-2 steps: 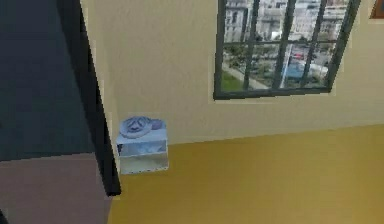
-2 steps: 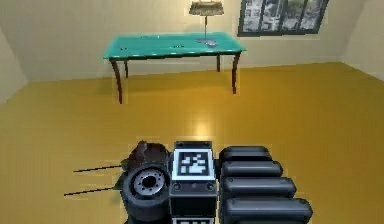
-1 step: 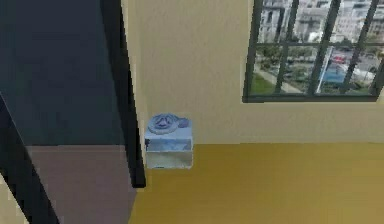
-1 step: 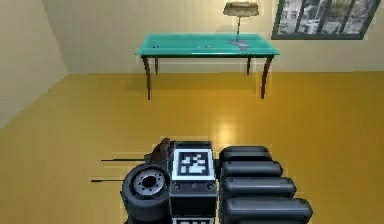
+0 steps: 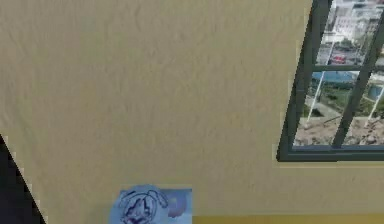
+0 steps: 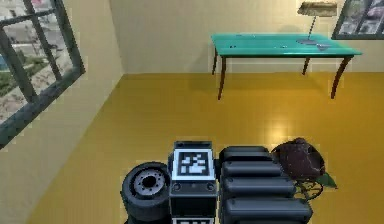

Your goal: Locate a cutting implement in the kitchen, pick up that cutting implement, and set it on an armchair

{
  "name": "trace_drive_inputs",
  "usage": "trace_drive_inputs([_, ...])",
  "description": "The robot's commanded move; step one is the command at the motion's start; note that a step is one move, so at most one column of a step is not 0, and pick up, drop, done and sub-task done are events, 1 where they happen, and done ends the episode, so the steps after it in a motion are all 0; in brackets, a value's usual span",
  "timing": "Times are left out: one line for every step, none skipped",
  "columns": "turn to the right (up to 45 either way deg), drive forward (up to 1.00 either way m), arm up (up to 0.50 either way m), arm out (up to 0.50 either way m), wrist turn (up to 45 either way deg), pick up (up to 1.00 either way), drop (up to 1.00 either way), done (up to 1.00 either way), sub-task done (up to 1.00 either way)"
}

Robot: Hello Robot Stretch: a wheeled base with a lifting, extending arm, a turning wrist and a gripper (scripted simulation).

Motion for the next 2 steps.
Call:
trace_drive_inputs([-45.0, 0.0, 0.0, 0.0, 0.0, 0.0, 0.0, 0.0, 0.0])
trace_drive_inputs([-45.0, 0.0, 0.0, 0.0, 0.0, 0.0, 0.0, 0.0, 0.0])
